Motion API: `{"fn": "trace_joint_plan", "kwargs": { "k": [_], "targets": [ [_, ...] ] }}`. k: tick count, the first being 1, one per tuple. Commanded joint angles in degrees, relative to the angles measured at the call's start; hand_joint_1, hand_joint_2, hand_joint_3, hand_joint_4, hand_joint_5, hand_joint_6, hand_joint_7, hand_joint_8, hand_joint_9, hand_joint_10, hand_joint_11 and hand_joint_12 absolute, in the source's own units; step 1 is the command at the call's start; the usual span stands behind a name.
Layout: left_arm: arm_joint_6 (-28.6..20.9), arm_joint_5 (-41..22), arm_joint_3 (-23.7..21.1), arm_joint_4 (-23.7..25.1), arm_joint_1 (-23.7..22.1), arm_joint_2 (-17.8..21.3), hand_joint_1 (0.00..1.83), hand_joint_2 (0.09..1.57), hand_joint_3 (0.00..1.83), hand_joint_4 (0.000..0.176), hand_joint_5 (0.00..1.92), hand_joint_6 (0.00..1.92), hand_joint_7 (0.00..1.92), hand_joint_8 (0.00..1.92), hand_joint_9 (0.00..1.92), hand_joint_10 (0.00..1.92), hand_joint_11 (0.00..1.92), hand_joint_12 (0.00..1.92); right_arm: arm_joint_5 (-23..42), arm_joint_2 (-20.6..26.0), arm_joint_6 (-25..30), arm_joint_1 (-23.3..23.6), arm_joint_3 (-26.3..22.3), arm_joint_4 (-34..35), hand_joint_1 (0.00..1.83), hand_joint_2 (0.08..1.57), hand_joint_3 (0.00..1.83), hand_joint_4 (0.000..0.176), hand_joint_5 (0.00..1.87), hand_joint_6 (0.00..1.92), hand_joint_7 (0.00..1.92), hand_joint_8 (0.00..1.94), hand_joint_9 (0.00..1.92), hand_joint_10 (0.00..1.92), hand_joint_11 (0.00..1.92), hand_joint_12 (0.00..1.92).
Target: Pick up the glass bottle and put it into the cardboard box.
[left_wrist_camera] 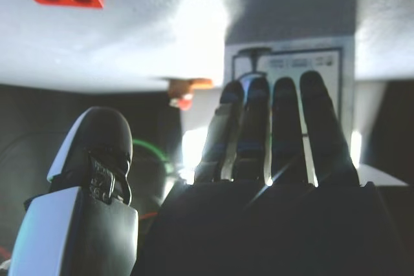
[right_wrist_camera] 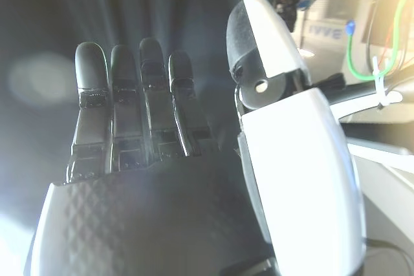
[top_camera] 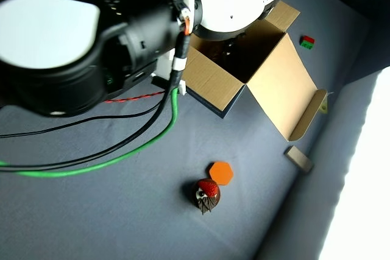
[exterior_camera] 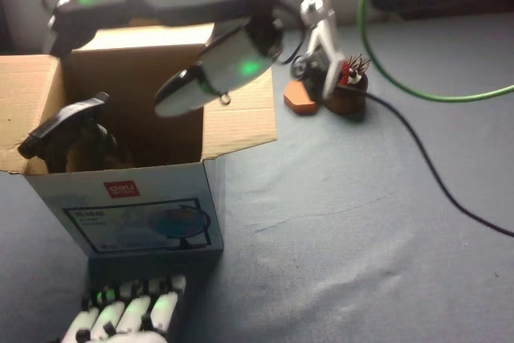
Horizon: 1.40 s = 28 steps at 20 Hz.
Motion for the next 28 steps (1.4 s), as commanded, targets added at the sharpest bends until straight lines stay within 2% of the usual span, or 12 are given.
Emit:
{"fn": "trace_joint_plan", "kwargs": {
  "k": [1,7,10,11,15,16,17,18,22,23,24,28],
  "targets": [
    [0.2,-4.0,-0.4,3.5,-1.1,0.5,0.00,1.26,0.00,0.000,0.05,0.00,0.05,0.00,0.02,0.00,0.00,0.10,1.0,0.9,0.6,0.9,-0.8,3.9,0.72,1.20,0.00,0.000,0.00,0.63,0.26,0.15,0.00,0.75,0.00,1.09],
    [2.0,-5.4,-4.5,-0.9,-7.9,4.0,0.04,1.25,0.00,0.000,0.13,0.01,0.18,0.02,0.10,0.02,0.00,0.17,-3.8,9.5,0.9,0.6,-8.4,3.7,0.33,1.24,0.00,0.000,0.02,0.81,0.34,0.17,0.04,0.81,0.00,1.18],
    [3.3,-5.4,-6.0,-1.1,-10.8,5.1,0.08,1.25,0.00,0.000,0.28,0.03,0.39,0.02,0.28,0.04,0.00,0.58,-5.7,14.7,-0.9,0.3,-13.2,5.4,0.09,1.33,0.02,0.000,0.11,1.11,0.38,0.54,0.17,1.11,0.00,1.56],
    [4.1,-5.4,-6.4,-1.1,-12.1,5.5,0.10,1.27,0.00,0.000,0.48,0.07,0.58,0.05,0.48,0.09,0.00,1.20,-7.0,16.7,-1.0,0.1,-15.1,6.7,0.12,1.34,0.01,0.000,0.28,1.37,0.44,0.99,0.32,1.43,0.04,1.89],
    [5.4,-5.4,-6.6,-0.9,-16.1,6.5,0.10,1.27,0.00,0.000,0.54,0.09,0.64,0.06,0.54,0.12,0.02,1.33,-13.8,22.5,-0.3,-0.3,-21.5,9.2,0.14,1.34,0.01,0.000,0.34,1.43,0.46,1.11,0.36,1.50,0.08,1.92],
    [5.6,-5.4,-6.6,-1.0,-17.4,6.7,0.20,1.29,0.00,0.000,0.67,0.46,0.77,0.50,0.56,0.83,0.19,1.51,-17.6,24.0,0.0,-0.5,-23.9,9.2,0.20,1.33,0.00,0.000,0.52,1.52,0.66,1.36,0.54,1.69,0.25,1.92],
    [6.4,-5.4,-6.6,-0.9,-19.0,6.7,0.20,1.29,0.00,0.000,0.67,0.46,0.77,0.50,0.56,0.83,0.19,1.51,-22.1,25.3,0.0,-0.7,-26.3,9.2,0.20,1.33,0.00,0.000,0.52,1.52,0.66,1.36,0.54,1.69,0.25,1.92],
    [7.0,-5.4,-6.5,-0.7,-20.0,6.7,0.34,1.32,0.01,0.000,0.80,1.13,0.86,1.26,0.68,1.52,0.50,1.84,-25.1,25.9,0.1,-0.9,-27.8,9.2,0.27,1.36,0.01,0.000,0.79,1.70,0.95,1.65,0.93,1.88,0.87,1.92],
    [8.5,-5.3,-5.3,3.3,-23.0,6.7,0.53,1.35,0.00,0.000,0.97,1.72,1.04,1.79,1.01,1.91,0.96,1.92,-38.2,29.1,0.5,-2.8,-36.6,9.4,0.47,1.40,0.02,0.000,1.09,1.88,1.32,1.77,1.33,1.92,1.35,1.92],
    [8.5,-5.3,-5.1,4.1,-23.5,6.8,0.57,1.36,0.00,0.000,1.00,1.81,1.08,1.84,1.09,1.92,1.05,1.92,-39.7,29.8,1.2,-3.6,-38.2,9.4,0.52,1.42,0.03,0.106,1.22,1.84,1.37,1.77,1.37,1.92,1.39,1.92],
    [8.8,-5.3,-4.8,5.0,-24.1,6.8,0.72,1.37,0.00,0.000,1.02,1.92,1.13,1.92,1.17,1.92,1.14,1.92,-41.2,30.3,3.8,-4.4,-39.7,9.4,0.66,1.47,0.06,0.173,1.29,1.85,1.42,1.84,1.44,1.92,1.46,1.92],
    [9.6,-2.8,-3.0,6.5,-26.0,6.6,0.86,1.35,0.00,0.000,1.04,1.92,1.17,1.92,1.19,1.92,1.15,1.92,-53.5,30.5,5.8,-5.7,-45.1,9.3,0.73,1.33,0.38,0.176,1.27,1.92,1.43,1.92,1.47,1.92,1.51,1.92]
  ]
}}
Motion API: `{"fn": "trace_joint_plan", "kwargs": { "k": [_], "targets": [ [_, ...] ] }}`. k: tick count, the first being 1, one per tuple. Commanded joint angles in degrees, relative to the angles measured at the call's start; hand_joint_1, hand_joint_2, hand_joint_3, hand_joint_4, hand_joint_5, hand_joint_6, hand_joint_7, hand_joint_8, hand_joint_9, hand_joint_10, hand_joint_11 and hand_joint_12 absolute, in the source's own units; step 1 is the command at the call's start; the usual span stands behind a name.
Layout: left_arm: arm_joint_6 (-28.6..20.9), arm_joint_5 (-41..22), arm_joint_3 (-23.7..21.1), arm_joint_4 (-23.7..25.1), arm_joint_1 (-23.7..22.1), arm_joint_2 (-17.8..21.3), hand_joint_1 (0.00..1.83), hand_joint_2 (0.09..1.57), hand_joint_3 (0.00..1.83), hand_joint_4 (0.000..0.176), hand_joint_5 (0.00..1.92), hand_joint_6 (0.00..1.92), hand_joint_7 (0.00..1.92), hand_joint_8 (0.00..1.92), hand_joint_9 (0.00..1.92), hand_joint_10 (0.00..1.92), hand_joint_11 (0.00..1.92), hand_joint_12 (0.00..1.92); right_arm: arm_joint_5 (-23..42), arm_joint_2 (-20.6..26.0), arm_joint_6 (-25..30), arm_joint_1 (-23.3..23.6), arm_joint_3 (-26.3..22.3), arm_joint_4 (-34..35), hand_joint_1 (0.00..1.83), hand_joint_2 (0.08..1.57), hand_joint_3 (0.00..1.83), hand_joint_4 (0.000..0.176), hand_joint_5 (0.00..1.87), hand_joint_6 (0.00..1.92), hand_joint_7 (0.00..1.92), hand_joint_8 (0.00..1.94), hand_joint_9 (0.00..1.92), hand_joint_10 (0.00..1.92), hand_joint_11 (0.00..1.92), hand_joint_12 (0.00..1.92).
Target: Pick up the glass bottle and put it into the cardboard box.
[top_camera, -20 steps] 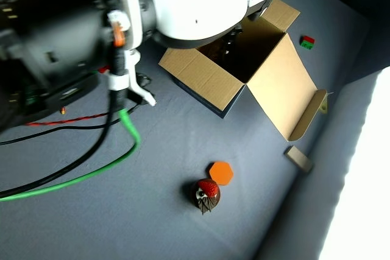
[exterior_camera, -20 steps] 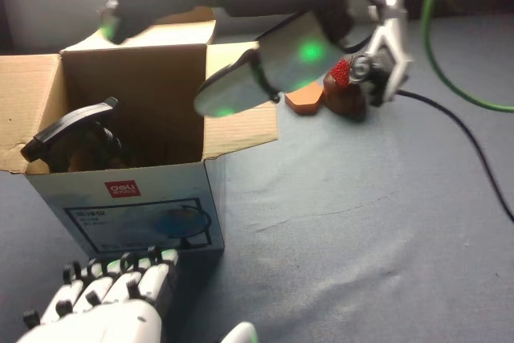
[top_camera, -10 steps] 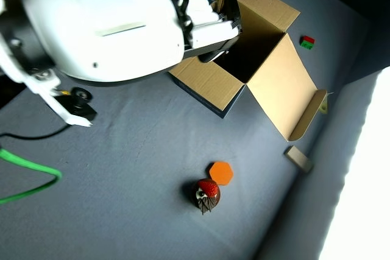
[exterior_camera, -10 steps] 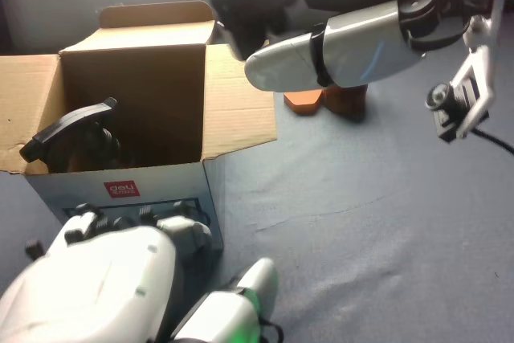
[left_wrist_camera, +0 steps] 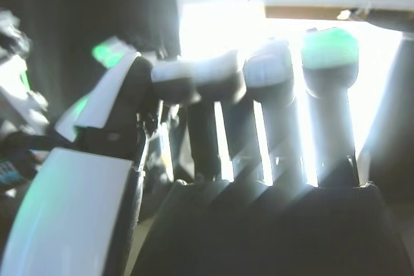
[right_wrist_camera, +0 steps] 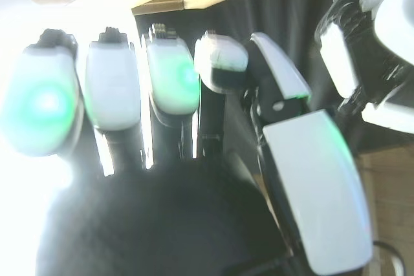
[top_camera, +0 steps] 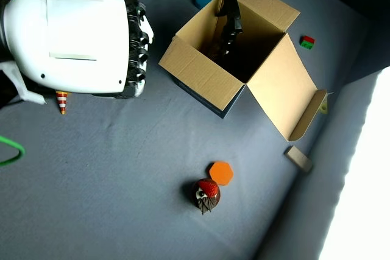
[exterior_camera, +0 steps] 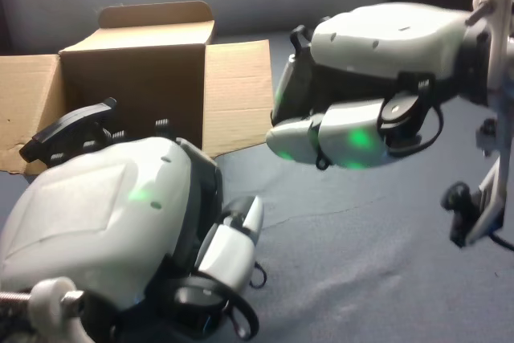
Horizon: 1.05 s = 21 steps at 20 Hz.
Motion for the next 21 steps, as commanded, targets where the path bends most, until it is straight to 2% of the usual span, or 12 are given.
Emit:
{"fn": "trace_joint_plan", "kwargs": {
  "k": [1,2,4,6,9,16,21],
  "targets": [
    [-0.2,-1.5,0.3,6.5,-0.6,0.0,0.86,1.36,0.00,0.000,1.06,1.92,1.19,1.92,1.19,1.92,1.15,1.92,-2.9,0.2,1.6,-0.1,-0.7,-0.7,0.76,1.21,0.62,0.176,1.29,1.92,1.44,1.94,1.48,1.92,1.52,1.92],
    [-0.2,-1.7,0.5,6.6,-0.6,0.1,0.85,1.36,0.00,0.000,1.06,1.92,1.19,1.92,1.20,1.92,1.15,1.92,-4.5,0.2,3.2,-0.5,-1.6,-1.5,0.77,1.18,0.66,0.176,1.29,1.92,1.44,1.94,1.49,1.92,1.53,1.92],
    [-0.2,-1.8,0.7,7.4,-0.3,0.8,0.86,1.37,0.00,0.000,1.06,1.92,1.19,1.92,1.21,1.92,1.16,1.92,-11.7,-0.1,10.4,-2.2,-4.0,-10.2,0.77,1.18,0.68,0.176,1.30,1.92,1.46,1.94,1.49,1.92,1.53,1.92],
    [-0.2,-1.7,1.0,7.8,0.0,1.2,0.86,1.37,0.00,0.000,1.07,1.92,1.21,1.92,1.22,1.92,1.19,1.92,-17.8,-0.4,14.2,-3.6,-6.1,-17.5,0.78,1.17,0.69,0.176,1.34,1.92,1.47,1.94,1.51,1.92,1.56,1.92],
    [-0.2,0.1,1.3,9.0,0.6,1.2,0.87,1.37,0.00,0.000,1.09,1.92,1.22,1.92,1.24,1.92,1.20,1.92,-18.3,-0.1,16.4,-4.5,-6.8,-18.3,0.77,1.16,0.75,0.176,1.36,1.92,1.49,1.94,1.54,1.92,1.59,1.92],
    [-0.4,-1.6,0.4,9.4,3.1,1.2,0.88,1.36,0.00,0.000,1.08,1.92,1.21,1.92,1.22,1.92,1.18,1.92,-21.4,0.0,17.7,-6.2,-7.3,-19.0,0.78,1.15,0.77,0.176,1.37,1.92,1.49,1.94,1.55,1.92,1.60,1.92],
    [-0.4,-1.6,0.3,9.3,1.9,1.2,0.85,1.37,0.00,0.000,1.05,1.92,1.18,1.92,1.19,1.92,1.15,1.92,-20.6,0.0,17.9,-6.2,-7.6,-19.0,0.80,1.14,0.78,0.176,1.37,1.92,1.49,1.94,1.55,1.92,1.60,1.92]
  ]
}}
